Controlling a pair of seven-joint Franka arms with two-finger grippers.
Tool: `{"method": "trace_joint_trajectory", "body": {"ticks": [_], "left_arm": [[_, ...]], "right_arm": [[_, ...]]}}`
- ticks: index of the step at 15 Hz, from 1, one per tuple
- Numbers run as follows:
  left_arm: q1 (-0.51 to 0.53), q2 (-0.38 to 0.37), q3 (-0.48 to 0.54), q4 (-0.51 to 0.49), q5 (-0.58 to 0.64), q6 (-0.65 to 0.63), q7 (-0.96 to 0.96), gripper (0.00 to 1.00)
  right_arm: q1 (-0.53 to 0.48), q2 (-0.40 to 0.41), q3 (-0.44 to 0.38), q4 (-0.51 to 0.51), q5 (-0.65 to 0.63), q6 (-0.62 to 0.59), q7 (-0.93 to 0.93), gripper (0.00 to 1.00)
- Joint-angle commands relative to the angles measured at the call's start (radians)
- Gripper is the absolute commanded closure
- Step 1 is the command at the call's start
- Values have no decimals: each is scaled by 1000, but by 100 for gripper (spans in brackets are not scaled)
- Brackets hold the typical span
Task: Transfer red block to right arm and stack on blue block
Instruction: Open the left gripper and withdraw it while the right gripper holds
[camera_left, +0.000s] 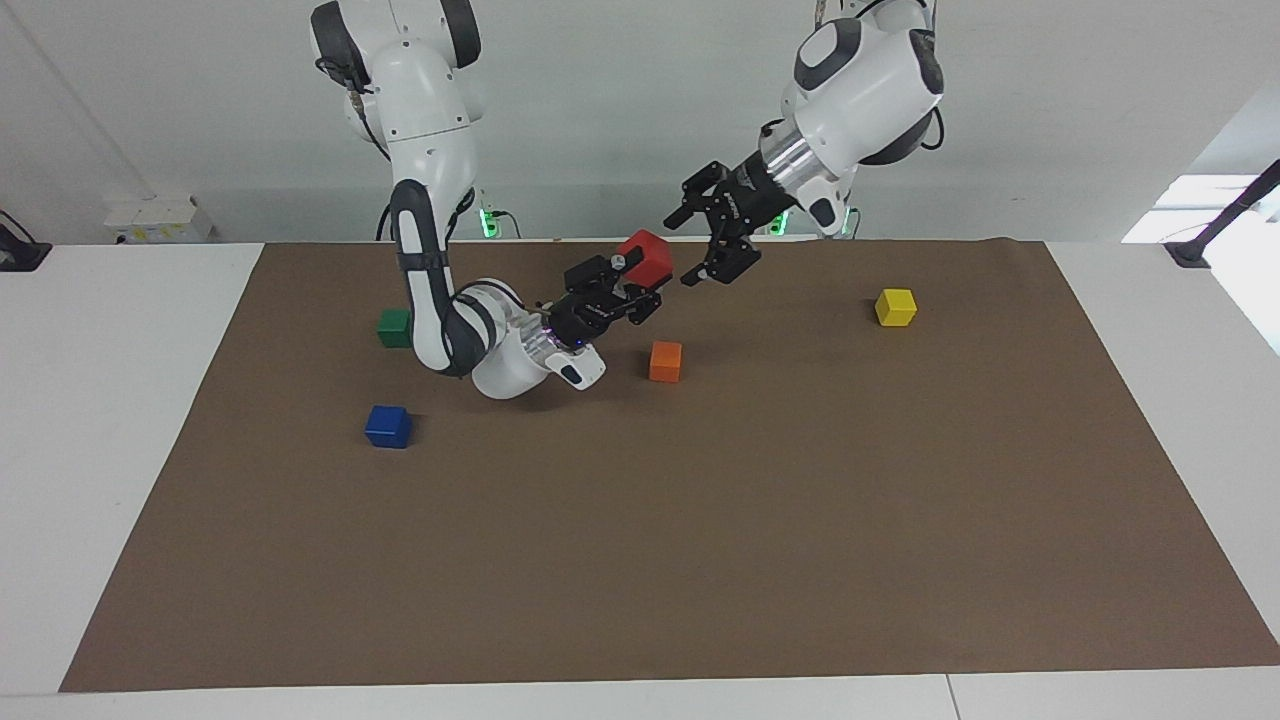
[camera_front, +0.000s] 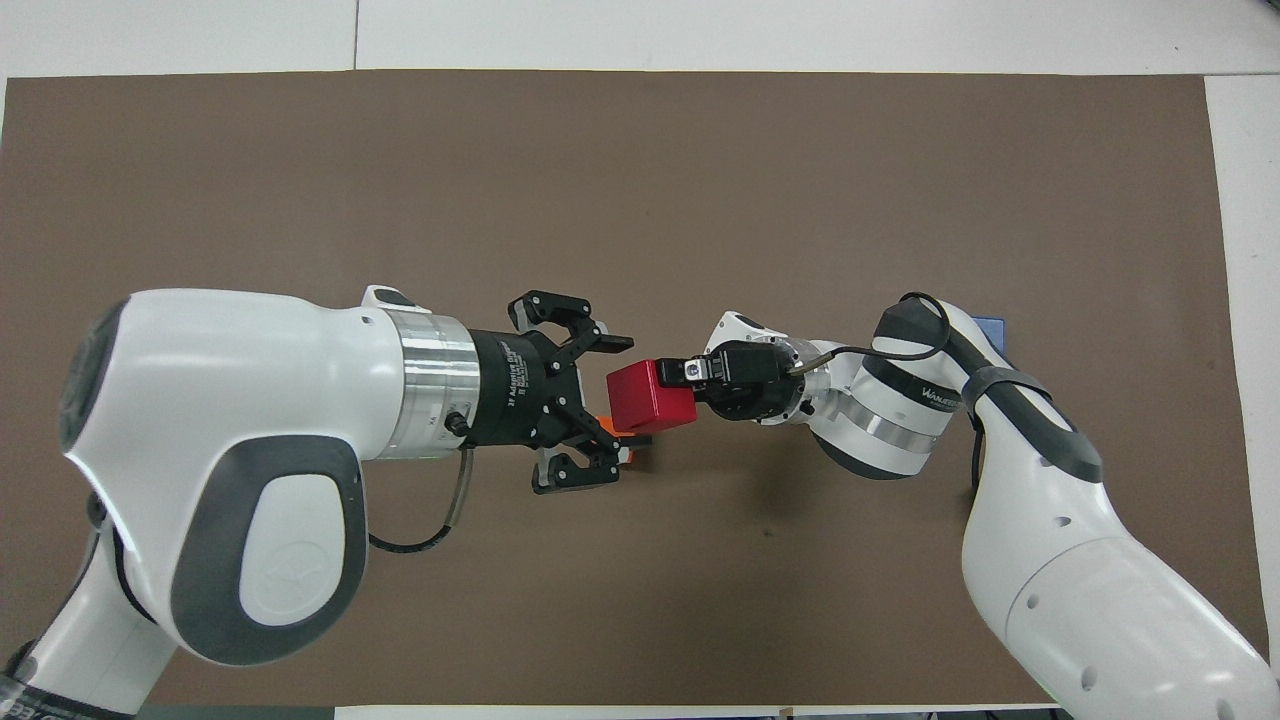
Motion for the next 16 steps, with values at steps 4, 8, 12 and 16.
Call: {"method": "trace_joint_trajectory", "body": {"ticks": [4,8,12,16], "left_arm": [[239,-83,0,-17,166,-200,398,0],[325,-75,23,-15,382,-174,880,0],[419,1,22,57,622,-217,1199,0],[446,75,26,136,767,-266,1628,0]], "right_arm": [[-13,-96,-3,1,-52,183,49,100],[-19,-201,-8,7,-144,375,112,100],[-72,-380,-9,45,-450,640,288,100],[-118,-462,-11,94,-704,693,437,100]]}}
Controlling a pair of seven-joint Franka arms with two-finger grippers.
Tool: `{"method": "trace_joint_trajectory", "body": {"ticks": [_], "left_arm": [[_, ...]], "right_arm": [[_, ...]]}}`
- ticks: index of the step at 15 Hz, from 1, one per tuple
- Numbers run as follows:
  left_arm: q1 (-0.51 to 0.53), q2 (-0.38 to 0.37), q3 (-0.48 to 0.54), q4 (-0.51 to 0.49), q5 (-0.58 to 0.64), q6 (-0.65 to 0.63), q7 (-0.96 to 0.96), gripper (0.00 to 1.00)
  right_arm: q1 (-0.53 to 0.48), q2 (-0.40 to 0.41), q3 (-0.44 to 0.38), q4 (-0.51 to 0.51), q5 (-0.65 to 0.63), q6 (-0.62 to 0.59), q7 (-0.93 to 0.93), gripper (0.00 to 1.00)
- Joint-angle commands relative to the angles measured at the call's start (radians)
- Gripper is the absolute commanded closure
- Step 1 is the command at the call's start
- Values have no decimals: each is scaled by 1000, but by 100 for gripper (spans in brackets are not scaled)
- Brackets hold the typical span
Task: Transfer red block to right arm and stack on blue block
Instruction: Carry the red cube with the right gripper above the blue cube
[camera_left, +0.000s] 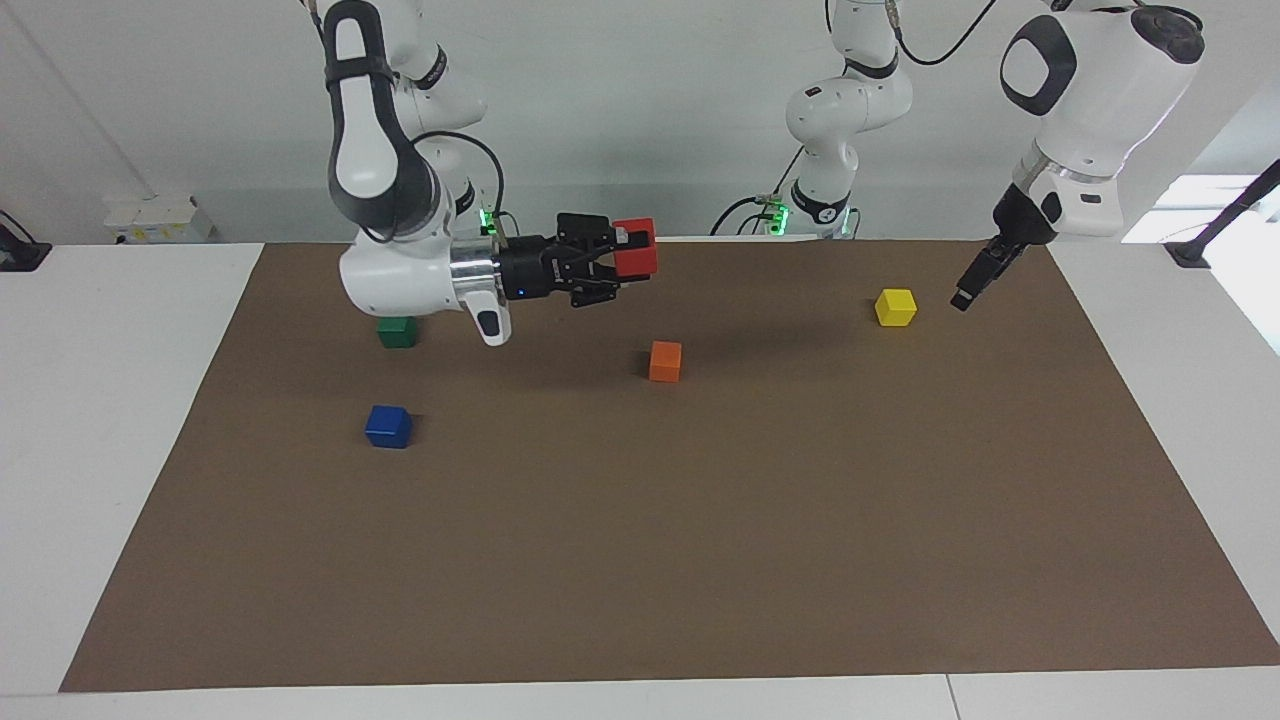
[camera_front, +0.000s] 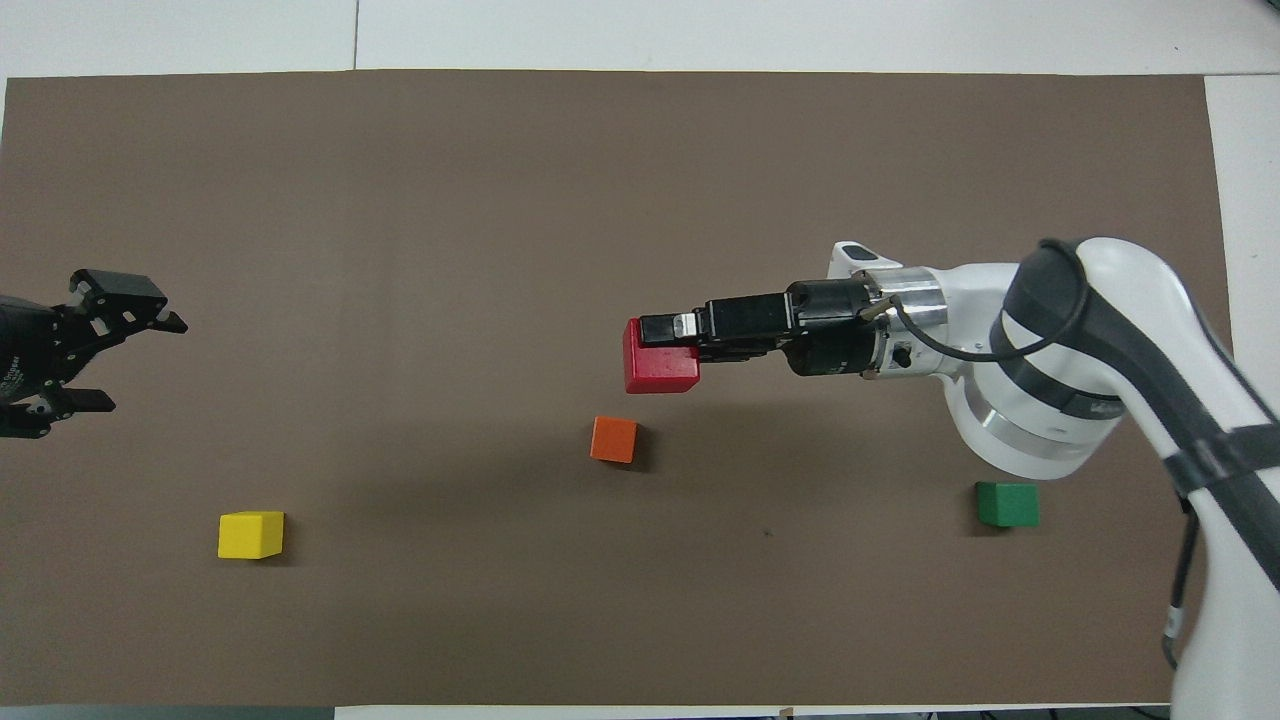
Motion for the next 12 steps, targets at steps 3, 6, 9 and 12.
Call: {"method": "trace_joint_trajectory", "body": {"ticks": [3,6,9,12], "left_arm": [[13,139,-11,199,157,-118,327,0],[-17,325,-21,463,216,-293,407,0],[-45,296,37,412,185,-297,411,0],[-91,217,56,298,179,-255,405,0]], "right_arm": [[-57,-64,4,50,-321,18,113,100],[-72,-93,4,134,-621,-1,233,100],[-72,-107,5,217,-923,-33,353,100],[-75,-109,4,240,-1166,-73,404,100]]}}
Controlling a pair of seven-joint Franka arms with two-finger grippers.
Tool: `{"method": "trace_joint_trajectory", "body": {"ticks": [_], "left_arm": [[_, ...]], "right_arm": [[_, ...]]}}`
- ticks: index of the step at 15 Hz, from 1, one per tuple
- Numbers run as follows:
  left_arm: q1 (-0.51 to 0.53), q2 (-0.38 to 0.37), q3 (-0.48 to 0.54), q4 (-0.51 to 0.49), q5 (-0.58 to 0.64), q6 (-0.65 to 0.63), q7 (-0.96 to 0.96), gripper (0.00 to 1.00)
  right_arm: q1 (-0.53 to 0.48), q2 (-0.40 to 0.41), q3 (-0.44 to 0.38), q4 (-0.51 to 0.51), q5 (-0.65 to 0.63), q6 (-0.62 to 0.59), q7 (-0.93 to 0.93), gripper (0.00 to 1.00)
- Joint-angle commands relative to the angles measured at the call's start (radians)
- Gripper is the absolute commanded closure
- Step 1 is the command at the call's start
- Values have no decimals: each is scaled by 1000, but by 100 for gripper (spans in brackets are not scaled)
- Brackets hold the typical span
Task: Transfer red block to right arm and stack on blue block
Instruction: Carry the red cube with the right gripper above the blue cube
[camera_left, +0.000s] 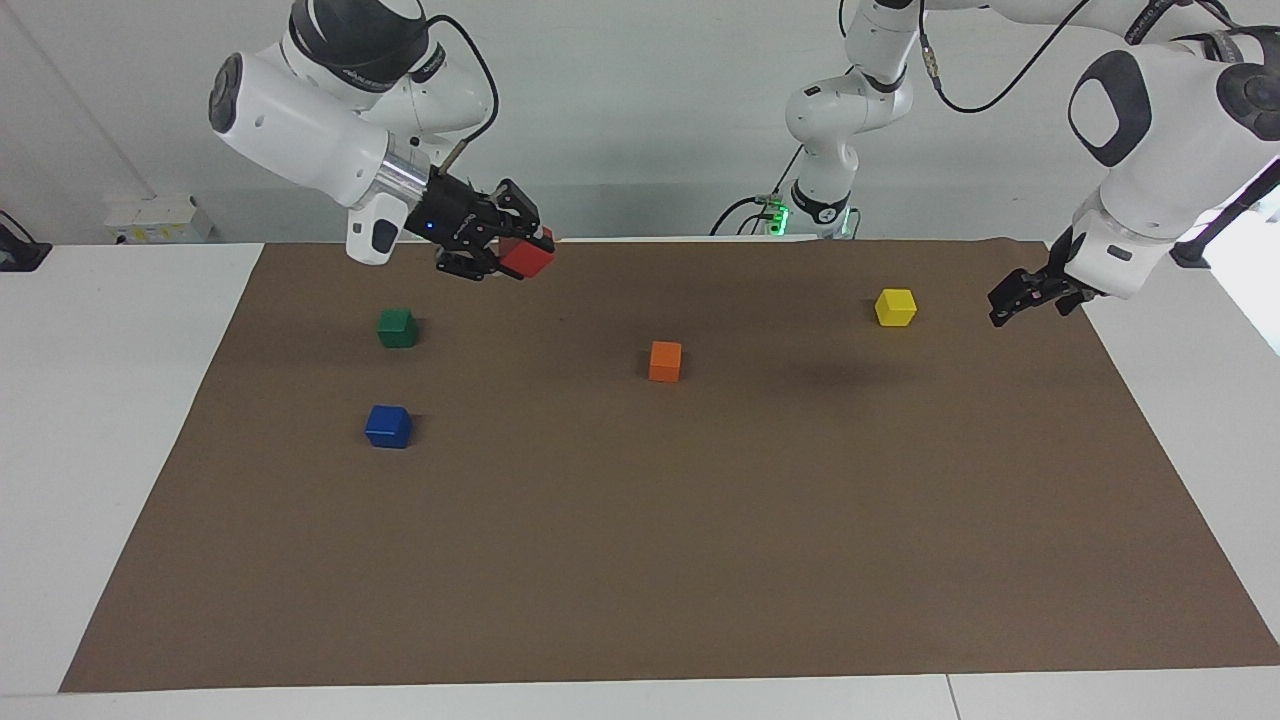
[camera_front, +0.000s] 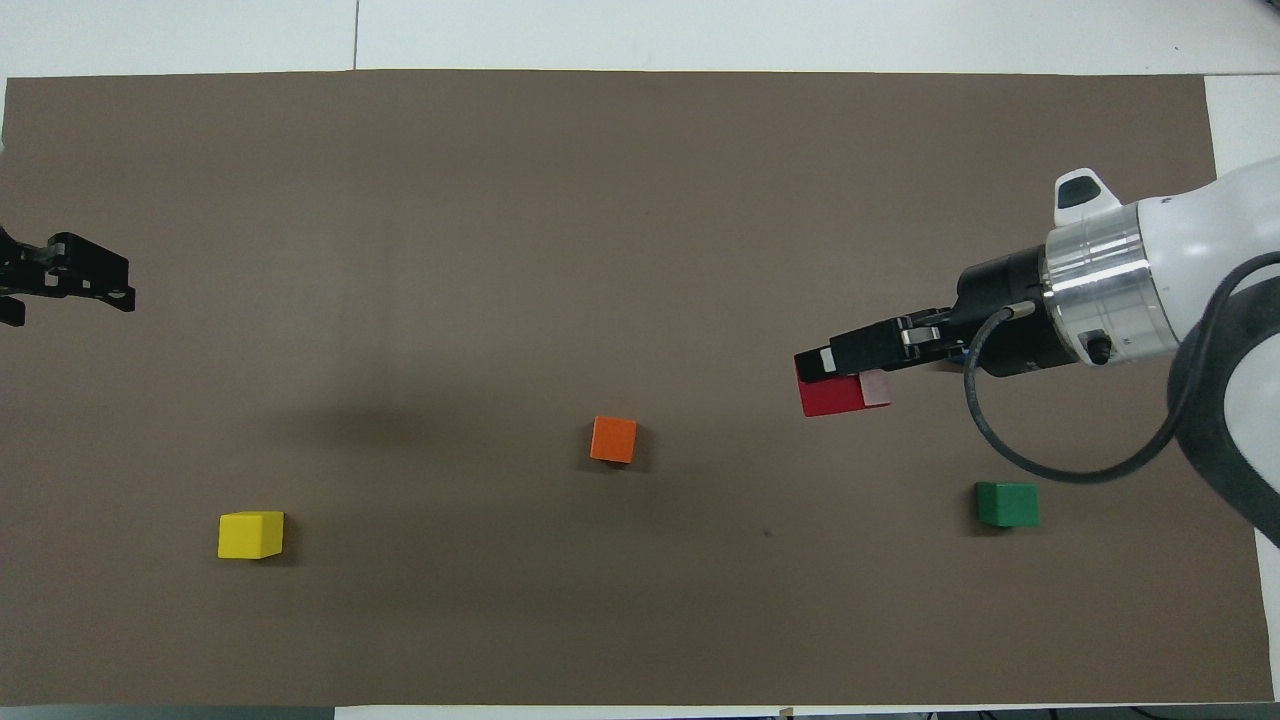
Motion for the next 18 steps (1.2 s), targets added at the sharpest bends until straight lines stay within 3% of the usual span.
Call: {"method": "trace_joint_trajectory", "body": {"ticks": [1,4,8,14,18], "left_arm": [[-45,-120,42,-146,6,20,13,0],[-57,-157,71,-170,-9,48,15,0],[-80,-143,85,-116,-36,76,10,0],[-99,-143,84,-63,-55,44,32,0],[-99,-148,88,-56,-55,53,30,0]], "right_arm": [[-13,9,8,19,-198,-22,62,100],[-1,9,14,9,-462,2,191,100],[-16,28,15,-59,-633,86,263,100],[-81,75,15,-214,-691,321,332,100],[-107,110,15,-238,-691,393,309,100]]}}
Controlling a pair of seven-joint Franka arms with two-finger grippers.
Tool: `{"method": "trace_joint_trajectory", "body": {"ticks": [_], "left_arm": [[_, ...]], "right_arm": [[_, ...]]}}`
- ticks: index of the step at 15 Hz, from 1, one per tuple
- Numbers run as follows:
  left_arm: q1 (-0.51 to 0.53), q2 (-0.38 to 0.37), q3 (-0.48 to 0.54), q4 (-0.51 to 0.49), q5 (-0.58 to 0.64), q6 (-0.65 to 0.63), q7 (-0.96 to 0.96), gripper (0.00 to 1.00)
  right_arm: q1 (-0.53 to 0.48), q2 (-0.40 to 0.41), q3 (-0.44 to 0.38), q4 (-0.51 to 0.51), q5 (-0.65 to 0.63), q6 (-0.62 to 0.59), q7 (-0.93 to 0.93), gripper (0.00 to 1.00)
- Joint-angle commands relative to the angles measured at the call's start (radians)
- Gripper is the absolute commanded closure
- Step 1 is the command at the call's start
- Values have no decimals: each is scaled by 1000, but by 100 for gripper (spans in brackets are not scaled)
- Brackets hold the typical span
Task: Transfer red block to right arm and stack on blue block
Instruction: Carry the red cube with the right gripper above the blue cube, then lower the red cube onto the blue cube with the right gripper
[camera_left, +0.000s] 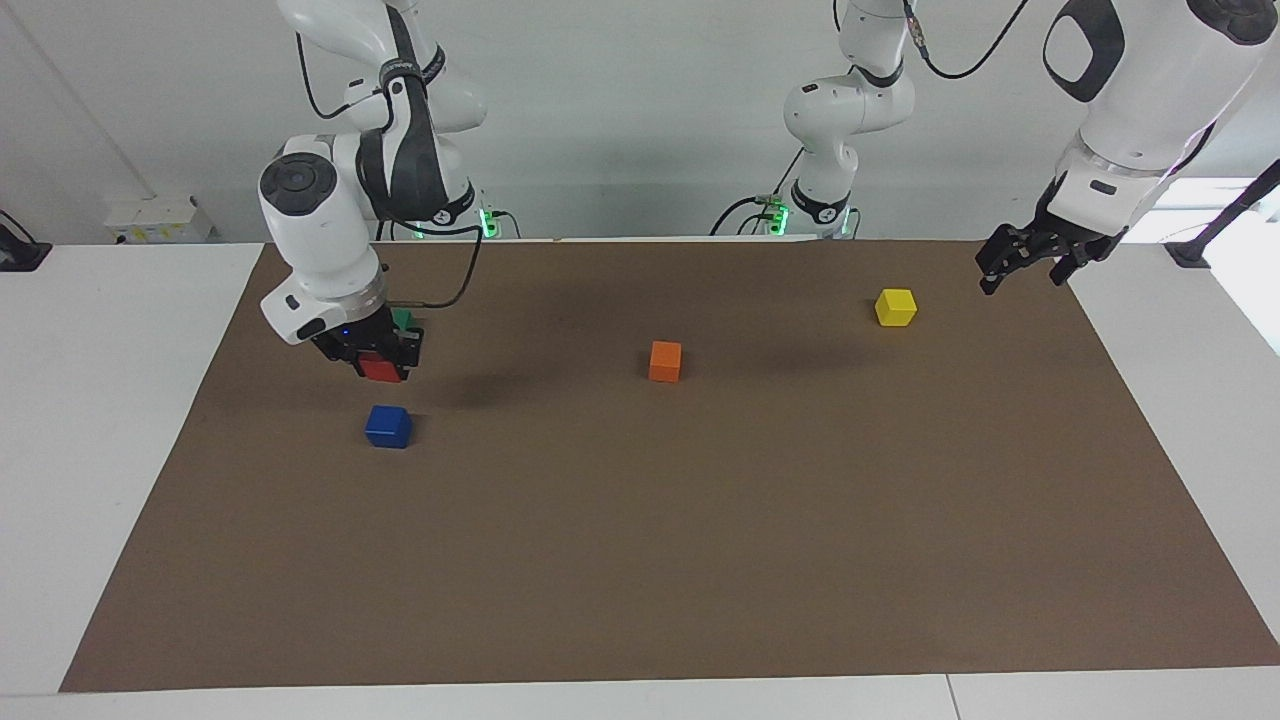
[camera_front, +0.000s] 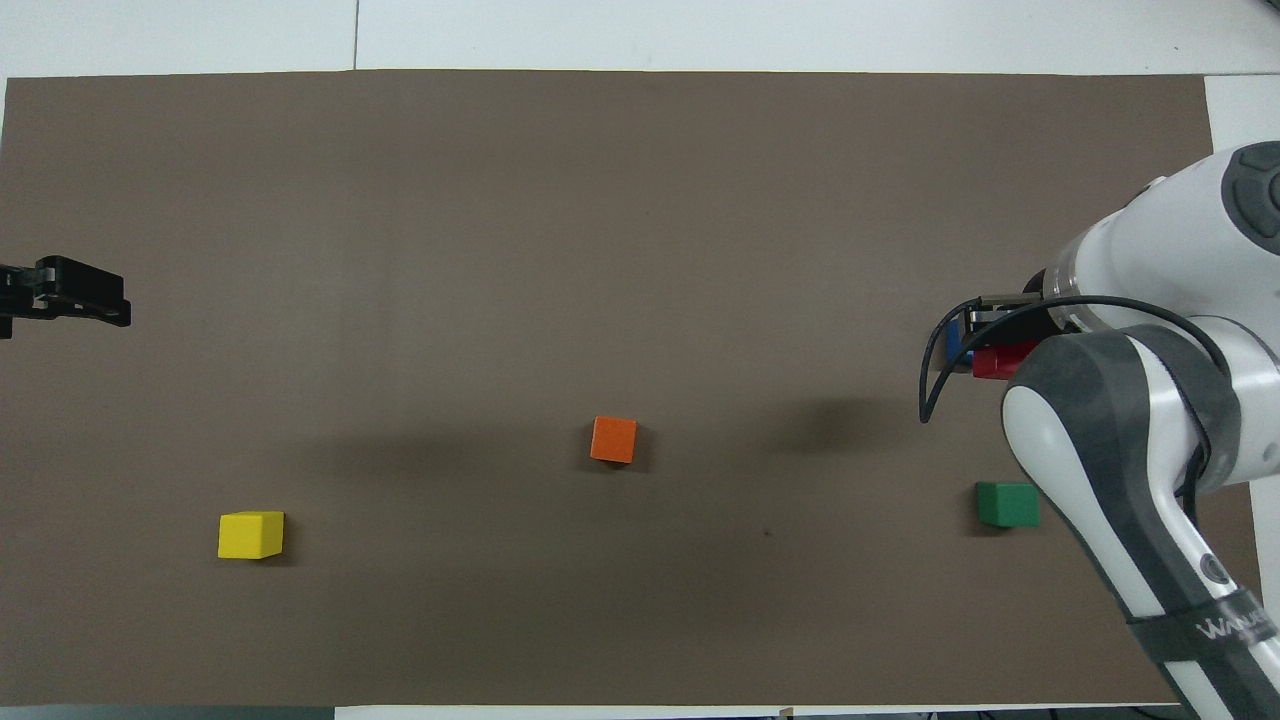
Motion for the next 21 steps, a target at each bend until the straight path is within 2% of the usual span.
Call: {"method": "trace_joint_trajectory", "body": {"ticks": [1,5,13,21], "left_arm": [[-19,-10,25,-3,-20,-1,15,0],[-19,-14,17,-6,-20,-12,8,0],[-6,-17,20,-17,-20,-12,8,0],[-3,-17,20,-17,-20,-12,8,0]], "right_arm": [[-34,12,12,-31,-18,71,-12,100],[-60,62,12,-42,-18,168,-41,100],[-84,135,12,-51,-18,287,-65,100],[-92,136,17,-52,36,239,-78,100]]}}
